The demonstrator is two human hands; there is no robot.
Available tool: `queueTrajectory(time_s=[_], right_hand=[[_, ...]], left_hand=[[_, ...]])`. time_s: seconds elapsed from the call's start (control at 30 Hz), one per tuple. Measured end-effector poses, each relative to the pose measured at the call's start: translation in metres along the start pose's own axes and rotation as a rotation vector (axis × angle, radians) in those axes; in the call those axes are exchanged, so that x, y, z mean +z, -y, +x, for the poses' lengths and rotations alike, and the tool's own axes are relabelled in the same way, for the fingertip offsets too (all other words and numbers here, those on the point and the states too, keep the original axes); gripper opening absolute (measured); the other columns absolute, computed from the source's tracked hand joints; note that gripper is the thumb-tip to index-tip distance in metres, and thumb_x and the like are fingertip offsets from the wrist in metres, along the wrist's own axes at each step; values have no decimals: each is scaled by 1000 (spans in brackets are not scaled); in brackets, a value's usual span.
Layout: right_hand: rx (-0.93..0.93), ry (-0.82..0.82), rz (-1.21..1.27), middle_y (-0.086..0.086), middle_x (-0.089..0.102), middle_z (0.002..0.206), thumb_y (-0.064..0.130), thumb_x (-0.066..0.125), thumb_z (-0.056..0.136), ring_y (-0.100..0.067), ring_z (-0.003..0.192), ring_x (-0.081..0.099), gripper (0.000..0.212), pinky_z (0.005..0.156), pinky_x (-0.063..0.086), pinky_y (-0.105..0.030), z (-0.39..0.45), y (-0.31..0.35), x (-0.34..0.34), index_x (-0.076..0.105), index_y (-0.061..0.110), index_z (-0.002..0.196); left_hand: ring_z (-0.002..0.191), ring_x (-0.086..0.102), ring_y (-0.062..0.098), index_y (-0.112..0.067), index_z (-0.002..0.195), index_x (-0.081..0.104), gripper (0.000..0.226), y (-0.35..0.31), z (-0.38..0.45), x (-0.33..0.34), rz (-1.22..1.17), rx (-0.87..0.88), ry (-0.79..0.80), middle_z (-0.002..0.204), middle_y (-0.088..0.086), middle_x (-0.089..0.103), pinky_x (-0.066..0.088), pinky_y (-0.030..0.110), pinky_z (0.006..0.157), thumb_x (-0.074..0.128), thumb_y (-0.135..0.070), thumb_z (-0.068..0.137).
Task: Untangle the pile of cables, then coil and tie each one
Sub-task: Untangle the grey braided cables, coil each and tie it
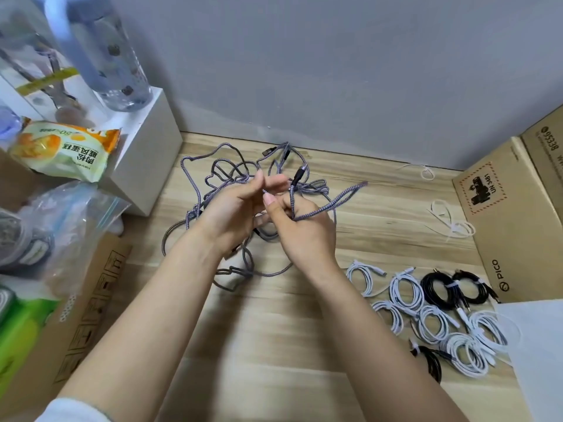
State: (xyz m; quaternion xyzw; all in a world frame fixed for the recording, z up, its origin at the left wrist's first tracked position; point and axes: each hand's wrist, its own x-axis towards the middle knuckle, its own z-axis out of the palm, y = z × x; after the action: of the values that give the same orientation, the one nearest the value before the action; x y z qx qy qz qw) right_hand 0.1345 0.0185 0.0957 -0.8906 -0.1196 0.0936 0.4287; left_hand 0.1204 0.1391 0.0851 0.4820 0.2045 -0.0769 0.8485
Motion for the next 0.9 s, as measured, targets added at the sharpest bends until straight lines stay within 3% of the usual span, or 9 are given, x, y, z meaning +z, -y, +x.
queueTrajectory(time_s=[0.1,0.17,0.27,0.37,0.47,0.57,0.67,0.77,0.9], right_hand=[[-1,9,214,2,56,53,51,61,75,-19,58,52,44,60,43,-32,-6,8,-10,59,10,62],[-33,36,468,7,39,46,27,69,76,-10,50,36,42,52,32,-26,-15,18,-25,41,13,48],[-174,68,713,13,24,47,-2,66,72,-4,48,24,51,47,22,-18,-30,31,-52,29,24,48],[-310,66,871,9,21,50,5,67,63,-8,50,22,48,49,20,-24,-43,43,-70,24,22,49],[-306,63,851,11,23,48,5,68,67,-4,47,24,46,47,23,-18,-41,42,-73,29,17,45],[-189,109,795,12,26,47,24,58,88,-2,44,24,49,44,24,-12,-29,34,-60,34,7,50],[-31,153,682,8,36,45,41,45,94,-2,41,33,47,44,28,-13,-19,23,-41,48,4,65],[19,218,442,8,46,42,59,42,88,-5,43,44,47,52,36,-22,-14,10,-25,57,20,66],[51,276,359,10,48,41,53,55,85,-2,46,46,40,56,36,-23,-14,7,-19,63,20,64]], left_hand=[[56,60,4,-22,52,65,44,-7,3,-13,-284,-47,-54,63,-10,64,49,18,58,45,-33,89],[50,56,4,-21,48,59,31,-10,5,-24,-447,-63,-112,56,-11,57,48,18,55,52,-30,76],[46,51,3,-20,45,55,26,-6,8,-41,-540,-100,-206,51,-11,51,44,15,52,54,-26,70],[41,48,5,-19,40,52,36,-5,9,-49,-575,-119,-264,47,-11,50,42,13,48,52,-24,76],[43,53,3,-18,39,57,39,-7,8,-46,-537,-86,-257,48,-10,54,45,13,46,51,-27,77],[53,61,5,-20,50,66,52,-7,5,-34,-482,-39,-143,60,-11,62,51,17,54,42,-32,94],[66,67,5,-20,68,77,45,-9,-6,-9,-297,-19,19,77,-6,72,54,20,64,41,-35,90],[69,61,14,-16,86,78,41,-6,-18,12,-161,18,145,91,11,63,55,24,60,41,-35,83],[84,59,21,-10,111,64,44,3,-23,20,-45,53,156,101,6,69,46,31,66,34,-35,91]])
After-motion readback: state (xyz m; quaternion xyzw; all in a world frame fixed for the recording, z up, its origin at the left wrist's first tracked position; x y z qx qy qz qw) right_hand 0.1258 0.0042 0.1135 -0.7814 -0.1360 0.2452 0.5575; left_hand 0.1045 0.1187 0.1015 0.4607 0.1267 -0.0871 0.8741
